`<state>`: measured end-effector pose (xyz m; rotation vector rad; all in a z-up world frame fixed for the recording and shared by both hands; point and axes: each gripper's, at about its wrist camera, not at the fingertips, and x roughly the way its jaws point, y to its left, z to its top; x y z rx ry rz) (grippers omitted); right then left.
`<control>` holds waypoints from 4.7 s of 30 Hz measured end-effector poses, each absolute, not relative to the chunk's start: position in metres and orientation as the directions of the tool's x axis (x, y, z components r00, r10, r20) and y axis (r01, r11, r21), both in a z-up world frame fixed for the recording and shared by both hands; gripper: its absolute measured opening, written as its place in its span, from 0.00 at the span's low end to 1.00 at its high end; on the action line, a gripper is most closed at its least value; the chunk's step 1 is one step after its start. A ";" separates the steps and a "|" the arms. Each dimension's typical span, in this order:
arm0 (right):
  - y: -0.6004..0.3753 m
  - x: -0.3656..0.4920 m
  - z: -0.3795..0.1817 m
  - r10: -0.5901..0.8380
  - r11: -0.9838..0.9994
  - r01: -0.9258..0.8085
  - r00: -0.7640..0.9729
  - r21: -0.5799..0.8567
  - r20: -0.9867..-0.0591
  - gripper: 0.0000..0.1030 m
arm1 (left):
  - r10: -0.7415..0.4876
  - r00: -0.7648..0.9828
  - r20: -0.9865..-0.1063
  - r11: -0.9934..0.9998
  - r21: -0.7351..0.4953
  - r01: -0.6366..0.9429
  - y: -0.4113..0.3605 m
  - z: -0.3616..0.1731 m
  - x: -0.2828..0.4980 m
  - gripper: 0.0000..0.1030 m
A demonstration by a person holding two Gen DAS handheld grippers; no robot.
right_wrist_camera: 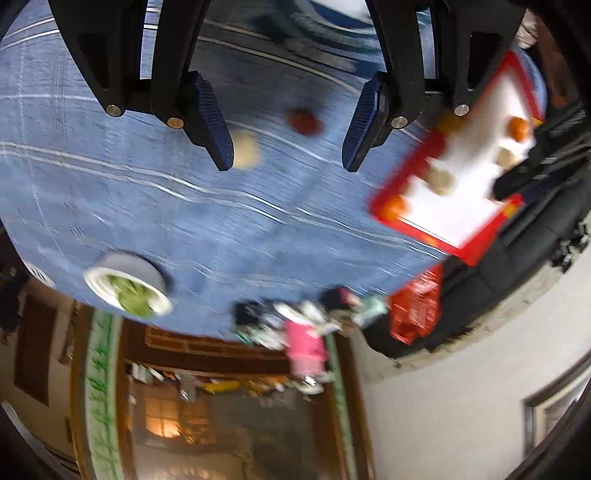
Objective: Organize fruits
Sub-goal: 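Move both open grippers back to the white cube and red date, then grasp the red date with the left gripper while the right gripper grasps the white cube, then lift the red date and white cube and carry both over the tray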
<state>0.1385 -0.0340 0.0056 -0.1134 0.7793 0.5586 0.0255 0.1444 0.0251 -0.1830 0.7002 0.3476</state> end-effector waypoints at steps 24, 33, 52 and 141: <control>-0.078 0.168 -0.024 0.380 0.892 -0.431 0.544 0.140 -0.748 0.29 | 0.041 0.674 -0.738 0.986 -0.081 -0.148 0.068 -0.005 0.069 0.71; -0.124 0.170 -0.023 0.424 0.898 -0.368 0.568 0.243 -0.705 0.29 | 0.039 0.635 -0.772 0.987 -0.069 -0.144 0.040 -0.028 0.105 0.71; -0.123 0.160 -0.014 0.451 0.885 -0.394 0.584 0.250 -0.675 0.29 | 0.111 0.629 -0.769 0.983 -0.009 -0.185 0.039 -0.028 0.083 0.27; -0.027 0.043 0.026 0.511 0.806 -0.581 0.580 0.119 -0.634 0.28 | 0.282 0.654 -0.702 0.906 -0.030 -0.423 0.126 0.021 -0.020 0.27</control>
